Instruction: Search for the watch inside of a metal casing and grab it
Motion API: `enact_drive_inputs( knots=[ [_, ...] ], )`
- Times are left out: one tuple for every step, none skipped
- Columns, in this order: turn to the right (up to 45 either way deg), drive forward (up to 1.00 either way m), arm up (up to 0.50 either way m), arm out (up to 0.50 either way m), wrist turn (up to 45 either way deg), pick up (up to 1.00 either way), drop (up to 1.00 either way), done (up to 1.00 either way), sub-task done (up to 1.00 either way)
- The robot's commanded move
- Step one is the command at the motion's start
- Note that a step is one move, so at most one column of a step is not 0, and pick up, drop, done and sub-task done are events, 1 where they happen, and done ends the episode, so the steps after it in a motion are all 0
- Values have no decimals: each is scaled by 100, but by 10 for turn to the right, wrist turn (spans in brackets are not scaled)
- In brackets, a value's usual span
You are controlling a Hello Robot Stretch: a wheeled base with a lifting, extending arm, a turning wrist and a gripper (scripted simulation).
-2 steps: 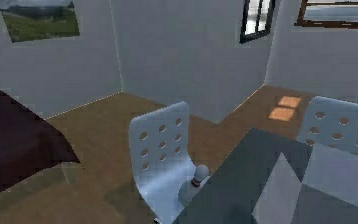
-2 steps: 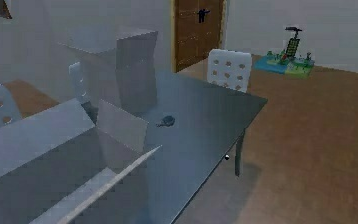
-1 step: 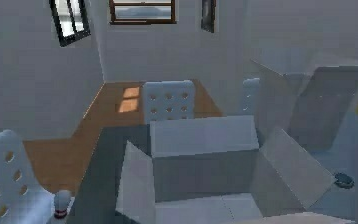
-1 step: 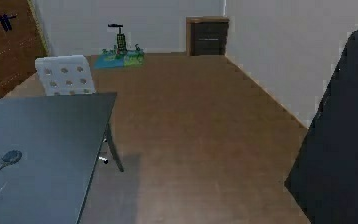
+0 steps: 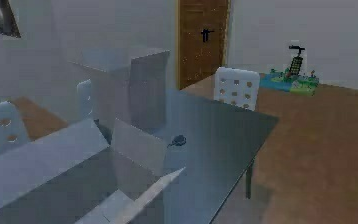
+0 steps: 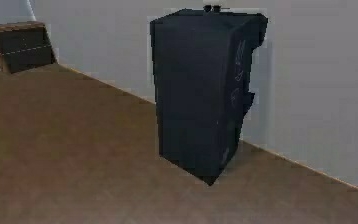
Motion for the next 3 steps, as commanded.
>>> enact_drive_inputs(
  knots=[
    [390, 0, 0, 0, 0, 0, 0, 0, 0],
    [0, 70, 0, 0, 0, 0, 0, 0, 0],
    [-450, 0, 0, 0, 0, 0, 0, 0, 0]
  ],
)
